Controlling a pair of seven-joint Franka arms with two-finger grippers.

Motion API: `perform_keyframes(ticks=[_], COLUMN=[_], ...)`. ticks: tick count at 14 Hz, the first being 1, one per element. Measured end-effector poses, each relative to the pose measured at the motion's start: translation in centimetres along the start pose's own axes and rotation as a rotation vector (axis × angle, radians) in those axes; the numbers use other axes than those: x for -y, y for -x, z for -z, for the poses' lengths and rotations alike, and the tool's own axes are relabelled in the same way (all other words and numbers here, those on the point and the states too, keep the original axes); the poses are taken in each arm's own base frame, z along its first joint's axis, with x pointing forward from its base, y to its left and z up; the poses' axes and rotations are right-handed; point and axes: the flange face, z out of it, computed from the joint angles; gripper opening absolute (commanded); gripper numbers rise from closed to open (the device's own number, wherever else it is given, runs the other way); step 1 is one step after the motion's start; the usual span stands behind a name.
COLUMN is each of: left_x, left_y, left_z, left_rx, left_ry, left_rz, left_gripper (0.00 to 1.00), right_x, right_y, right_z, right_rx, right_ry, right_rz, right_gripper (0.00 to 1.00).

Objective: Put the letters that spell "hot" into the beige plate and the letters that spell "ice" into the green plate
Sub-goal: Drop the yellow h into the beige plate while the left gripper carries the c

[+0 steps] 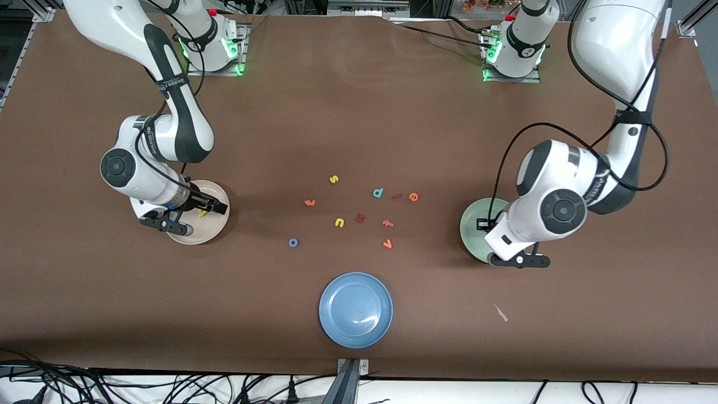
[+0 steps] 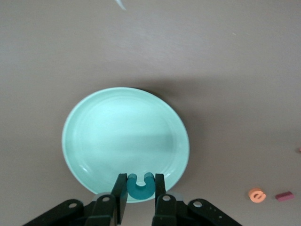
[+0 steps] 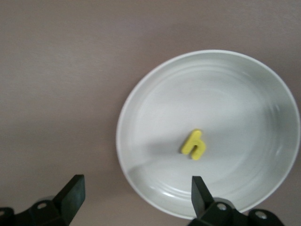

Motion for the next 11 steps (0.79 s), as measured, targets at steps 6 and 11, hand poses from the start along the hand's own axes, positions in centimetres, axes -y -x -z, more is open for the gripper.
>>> perform_keyframes(ticks=[6, 11], left_x=[8.9, 8.5], left_y=[-1.5, -2.4], left_z=[-4.7, -9.3], left_rx=[0.082, 0.100], left_ry=[0.022, 0.038], left_rz=[-0.090, -0.099], left_gripper=[0.00, 0.00], right_x=[8.7, 14.5], right_y=[2.7, 5.5], right_z=[-0.2, -1.5], right_rx=[-0.014, -0.036], right_ry=[-0.021, -0.035], right_rz=[-0.253, -0.533], right_gripper=[1.00, 1.00])
